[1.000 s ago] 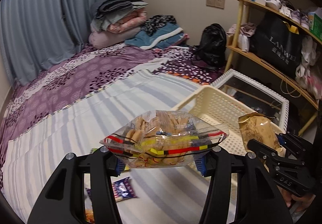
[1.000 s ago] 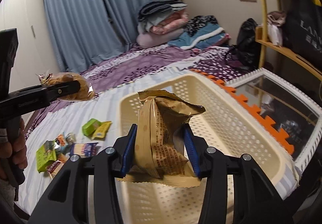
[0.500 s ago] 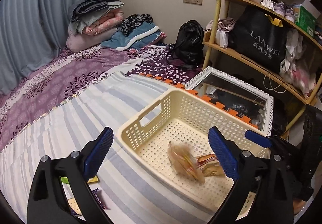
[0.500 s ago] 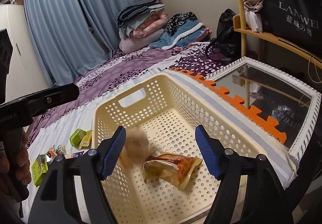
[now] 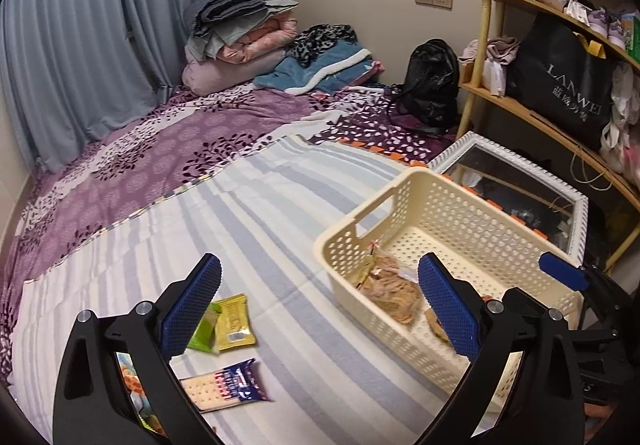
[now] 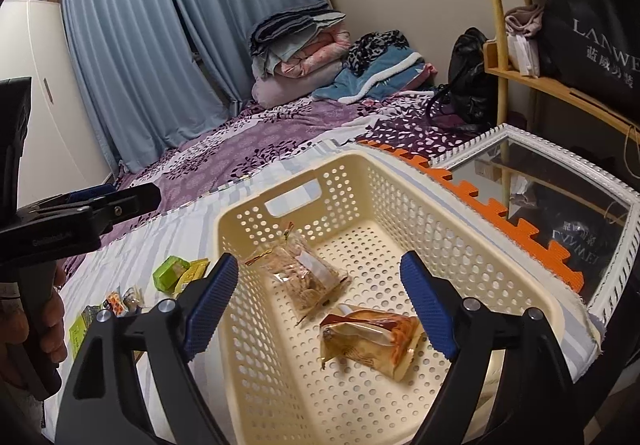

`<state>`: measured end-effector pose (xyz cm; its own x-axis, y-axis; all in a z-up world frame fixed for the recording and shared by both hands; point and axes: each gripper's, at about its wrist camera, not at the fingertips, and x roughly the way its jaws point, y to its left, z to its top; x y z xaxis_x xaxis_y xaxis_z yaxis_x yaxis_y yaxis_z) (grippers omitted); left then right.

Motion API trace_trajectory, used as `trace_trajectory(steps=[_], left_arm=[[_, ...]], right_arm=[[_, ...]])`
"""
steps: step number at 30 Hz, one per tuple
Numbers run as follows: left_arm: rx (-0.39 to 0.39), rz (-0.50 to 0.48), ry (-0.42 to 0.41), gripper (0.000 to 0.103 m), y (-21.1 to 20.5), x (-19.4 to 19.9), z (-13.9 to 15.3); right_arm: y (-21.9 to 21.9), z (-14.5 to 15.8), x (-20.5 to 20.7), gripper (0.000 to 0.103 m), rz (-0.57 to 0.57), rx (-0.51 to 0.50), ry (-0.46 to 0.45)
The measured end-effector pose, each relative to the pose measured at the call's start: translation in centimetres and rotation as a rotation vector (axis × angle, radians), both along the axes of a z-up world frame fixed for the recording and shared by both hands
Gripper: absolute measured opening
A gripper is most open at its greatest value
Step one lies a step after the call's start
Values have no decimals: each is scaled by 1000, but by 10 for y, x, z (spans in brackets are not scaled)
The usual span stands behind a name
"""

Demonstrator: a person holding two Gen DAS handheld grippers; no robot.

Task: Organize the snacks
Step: 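Withdraw both open tools from the basket back toward the snack pile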

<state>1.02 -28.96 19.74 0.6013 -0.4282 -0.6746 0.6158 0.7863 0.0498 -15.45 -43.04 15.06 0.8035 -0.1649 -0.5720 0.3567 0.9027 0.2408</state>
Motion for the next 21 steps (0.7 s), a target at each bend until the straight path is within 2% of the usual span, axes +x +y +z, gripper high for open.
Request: trace_trajectory(steps=[21], left_arm=[[31, 166, -51, 100, 72, 13, 1]], right_arm=[[72, 8, 33, 90, 173, -50, 19]])
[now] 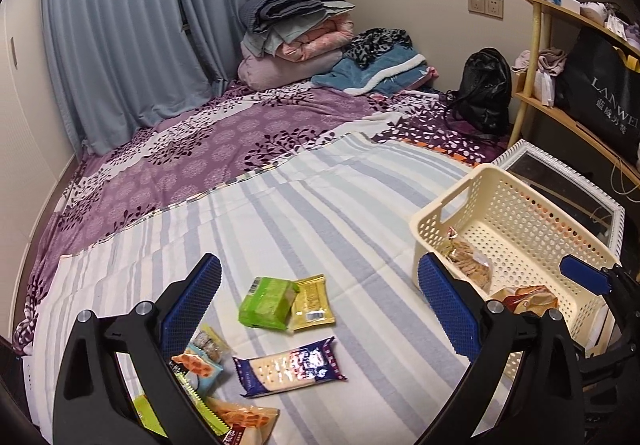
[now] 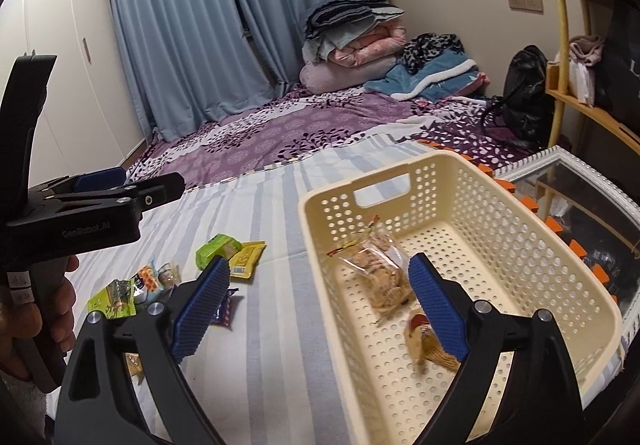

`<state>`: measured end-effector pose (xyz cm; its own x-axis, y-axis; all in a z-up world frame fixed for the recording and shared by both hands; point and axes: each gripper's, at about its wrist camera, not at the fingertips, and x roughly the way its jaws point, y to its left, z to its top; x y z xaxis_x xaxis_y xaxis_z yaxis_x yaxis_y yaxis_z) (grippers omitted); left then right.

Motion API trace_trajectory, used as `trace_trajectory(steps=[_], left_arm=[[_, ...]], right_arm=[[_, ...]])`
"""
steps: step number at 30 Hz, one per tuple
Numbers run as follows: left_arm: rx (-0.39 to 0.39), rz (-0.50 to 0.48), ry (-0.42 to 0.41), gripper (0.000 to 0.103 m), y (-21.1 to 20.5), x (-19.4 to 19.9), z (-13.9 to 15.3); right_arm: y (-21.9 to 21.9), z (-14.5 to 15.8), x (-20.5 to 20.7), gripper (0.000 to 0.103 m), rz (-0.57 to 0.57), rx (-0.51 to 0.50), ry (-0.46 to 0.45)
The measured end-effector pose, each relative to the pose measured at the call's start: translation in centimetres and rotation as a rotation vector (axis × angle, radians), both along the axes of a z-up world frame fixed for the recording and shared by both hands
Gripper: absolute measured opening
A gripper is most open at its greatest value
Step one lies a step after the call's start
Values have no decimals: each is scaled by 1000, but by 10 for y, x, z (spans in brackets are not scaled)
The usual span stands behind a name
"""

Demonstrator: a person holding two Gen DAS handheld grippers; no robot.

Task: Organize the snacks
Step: 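Withdraw both open tools from the basket back toward the snack pile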

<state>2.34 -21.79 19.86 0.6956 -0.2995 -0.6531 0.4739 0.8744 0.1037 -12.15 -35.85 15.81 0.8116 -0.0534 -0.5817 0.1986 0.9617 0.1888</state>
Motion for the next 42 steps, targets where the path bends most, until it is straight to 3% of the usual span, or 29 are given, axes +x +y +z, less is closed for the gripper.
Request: trace_trajectory(steps=[33, 42], left_arm=[[-53, 176, 44, 100, 106, 18, -17], [-72, 275, 117, 100, 168, 26, -44]], right_arm=[[100, -31, 55, 90, 222, -48, 146], [120, -47, 66, 90, 260, -50, 201]])
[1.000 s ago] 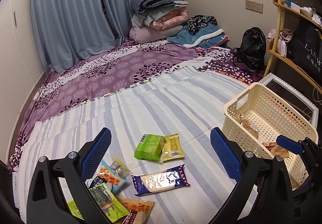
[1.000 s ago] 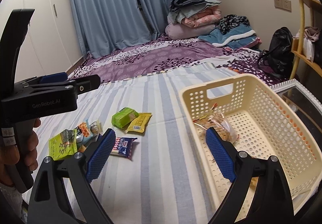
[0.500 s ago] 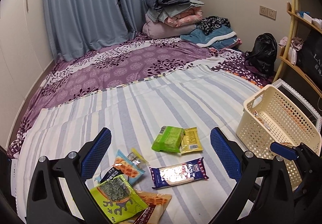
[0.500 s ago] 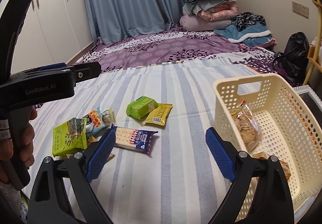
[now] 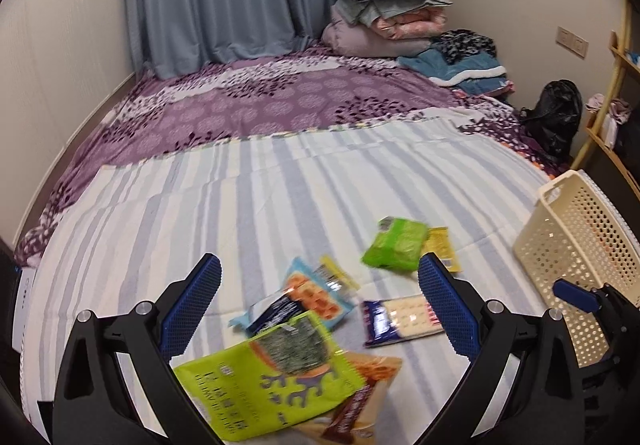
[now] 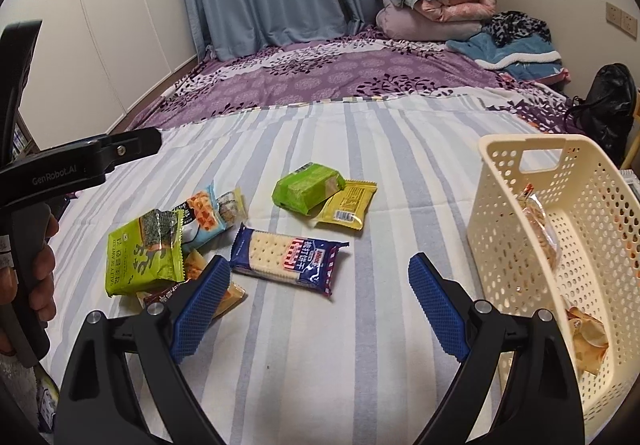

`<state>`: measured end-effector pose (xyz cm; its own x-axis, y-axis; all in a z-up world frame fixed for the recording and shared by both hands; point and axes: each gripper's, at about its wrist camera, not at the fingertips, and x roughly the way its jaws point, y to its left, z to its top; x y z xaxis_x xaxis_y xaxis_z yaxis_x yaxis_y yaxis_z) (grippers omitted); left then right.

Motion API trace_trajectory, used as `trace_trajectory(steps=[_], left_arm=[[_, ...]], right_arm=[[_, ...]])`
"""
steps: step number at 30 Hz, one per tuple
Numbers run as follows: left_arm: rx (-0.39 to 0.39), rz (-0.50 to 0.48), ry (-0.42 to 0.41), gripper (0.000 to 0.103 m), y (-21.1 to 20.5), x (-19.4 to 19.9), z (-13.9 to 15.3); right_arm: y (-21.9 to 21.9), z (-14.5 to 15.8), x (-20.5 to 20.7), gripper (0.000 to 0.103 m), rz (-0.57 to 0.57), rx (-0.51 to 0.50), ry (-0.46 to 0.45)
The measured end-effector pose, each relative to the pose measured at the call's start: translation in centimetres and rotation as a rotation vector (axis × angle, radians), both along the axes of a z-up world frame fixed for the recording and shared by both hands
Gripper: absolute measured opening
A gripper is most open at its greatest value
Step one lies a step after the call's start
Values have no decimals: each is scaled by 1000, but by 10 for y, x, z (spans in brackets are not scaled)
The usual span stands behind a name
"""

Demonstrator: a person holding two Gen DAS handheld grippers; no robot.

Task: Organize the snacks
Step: 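Withdraw both open tools from the basket back toward the snack pile, then move the left tool to the green seaweed bag while the right tool approaches the blue cracker pack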

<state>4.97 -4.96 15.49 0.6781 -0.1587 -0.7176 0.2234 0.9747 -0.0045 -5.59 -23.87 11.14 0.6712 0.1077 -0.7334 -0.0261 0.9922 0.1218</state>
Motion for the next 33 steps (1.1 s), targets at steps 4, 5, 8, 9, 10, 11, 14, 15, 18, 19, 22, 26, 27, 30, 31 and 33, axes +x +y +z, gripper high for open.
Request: trace_trajectory(steps=[4, 5, 8, 9, 10, 11, 14, 15, 18, 19, 22, 26, 27, 30, 31, 33], left_arm=[[-11, 60, 42, 100, 36, 3, -14], [-11, 73, 48, 100, 44, 3, -17], [-15, 105, 75, 100, 64, 5, -27], [-19, 111, 84, 100, 68, 6, -30], [-33, 115, 98, 100, 76, 7, -34], [-44, 116, 110, 100, 80, 7, -37], [-79, 114, 149, 100, 91, 8, -48], [-92, 104, 160, 100, 95, 7, -52], [-98, 60, 174, 100, 96, -1, -62], [-94, 35, 177, 100, 96, -4, -65], [-84, -68, 189, 100, 90, -17, -72], [-18, -206, 193, 100, 75, -33, -81], [5, -230, 183, 100, 72, -37, -83], [78, -299, 149, 100, 60, -43, -86], [108, -325, 131, 100, 56, -44, -87], [167, -373, 104, 100, 48, -46, -91]], right_arm=[[8, -4, 3, 90, 22, -1, 16], [10, -4, 4, 90, 27, -2, 19], [16, -6, 6, 90, 41, -5, 29], [17, -7, 7, 90, 44, -6, 31], [18, -7, 7, 90, 48, -7, 34], [19, -8, 7, 90, 50, -7, 37], [22, -10, 7, 90, 59, -11, 48], [22, -11, 7, 90, 59, -13, 50], [21, -13, 8, 90, 53, -13, 59], [21, -14, 9, 90, 50, -11, 62], [22, -15, 9, 90, 51, -11, 70], [27, -18, 9, 90, 62, -16, 77], [28, -18, 8, 90, 62, -17, 80], [29, -19, 8, 90, 63, -18, 86], [29, -20, 8, 90, 63, -20, 88], [29, -20, 8, 90, 64, -14, 96]])
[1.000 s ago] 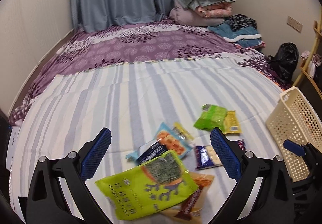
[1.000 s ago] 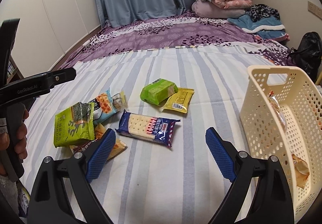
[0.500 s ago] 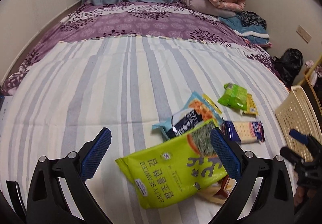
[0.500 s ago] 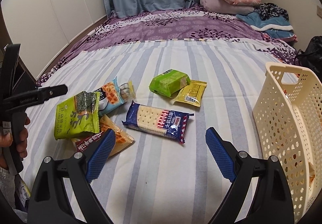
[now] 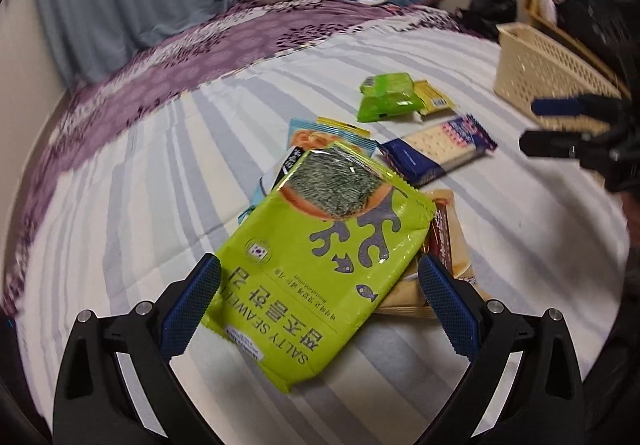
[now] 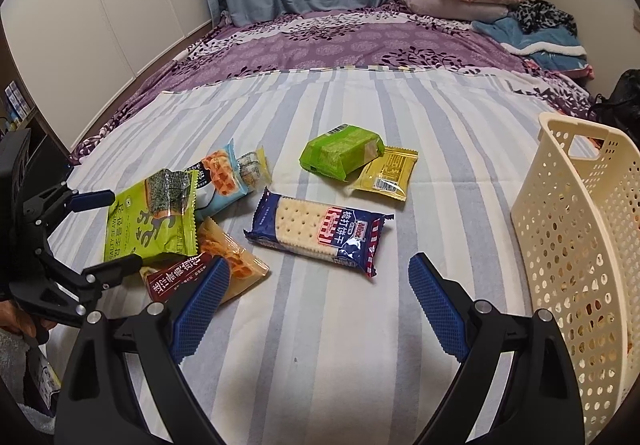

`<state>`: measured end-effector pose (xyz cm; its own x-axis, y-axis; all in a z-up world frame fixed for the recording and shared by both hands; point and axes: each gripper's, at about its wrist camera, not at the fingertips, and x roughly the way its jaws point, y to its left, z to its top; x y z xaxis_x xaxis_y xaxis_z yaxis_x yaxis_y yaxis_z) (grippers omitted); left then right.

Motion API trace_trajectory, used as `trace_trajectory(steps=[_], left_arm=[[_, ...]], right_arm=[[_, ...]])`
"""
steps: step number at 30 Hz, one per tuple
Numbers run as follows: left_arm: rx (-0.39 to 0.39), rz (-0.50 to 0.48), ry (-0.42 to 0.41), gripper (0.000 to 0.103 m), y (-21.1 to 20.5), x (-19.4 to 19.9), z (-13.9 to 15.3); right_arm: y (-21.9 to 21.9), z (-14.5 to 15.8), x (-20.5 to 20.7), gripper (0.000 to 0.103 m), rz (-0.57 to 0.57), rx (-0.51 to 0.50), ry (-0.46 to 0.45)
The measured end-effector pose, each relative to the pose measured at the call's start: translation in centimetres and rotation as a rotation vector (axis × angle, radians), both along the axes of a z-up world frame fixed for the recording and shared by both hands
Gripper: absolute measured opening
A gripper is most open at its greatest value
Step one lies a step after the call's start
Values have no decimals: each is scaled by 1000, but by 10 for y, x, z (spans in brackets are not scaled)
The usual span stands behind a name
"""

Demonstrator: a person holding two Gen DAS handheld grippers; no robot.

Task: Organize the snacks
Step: 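Move the left tool to the green seaweed bag while the right tool approaches the blue cracker pack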

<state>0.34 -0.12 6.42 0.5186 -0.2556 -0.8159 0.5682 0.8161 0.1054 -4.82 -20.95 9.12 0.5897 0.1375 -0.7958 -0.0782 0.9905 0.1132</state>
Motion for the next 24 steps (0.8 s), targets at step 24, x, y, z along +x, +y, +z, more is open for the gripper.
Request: trace_trajectory(steps=[24], left_arm=[[-202, -33, 132, 100, 30, 54, -13]], right_arm=[[1, -18, 10, 90, -11, -8, 56]])
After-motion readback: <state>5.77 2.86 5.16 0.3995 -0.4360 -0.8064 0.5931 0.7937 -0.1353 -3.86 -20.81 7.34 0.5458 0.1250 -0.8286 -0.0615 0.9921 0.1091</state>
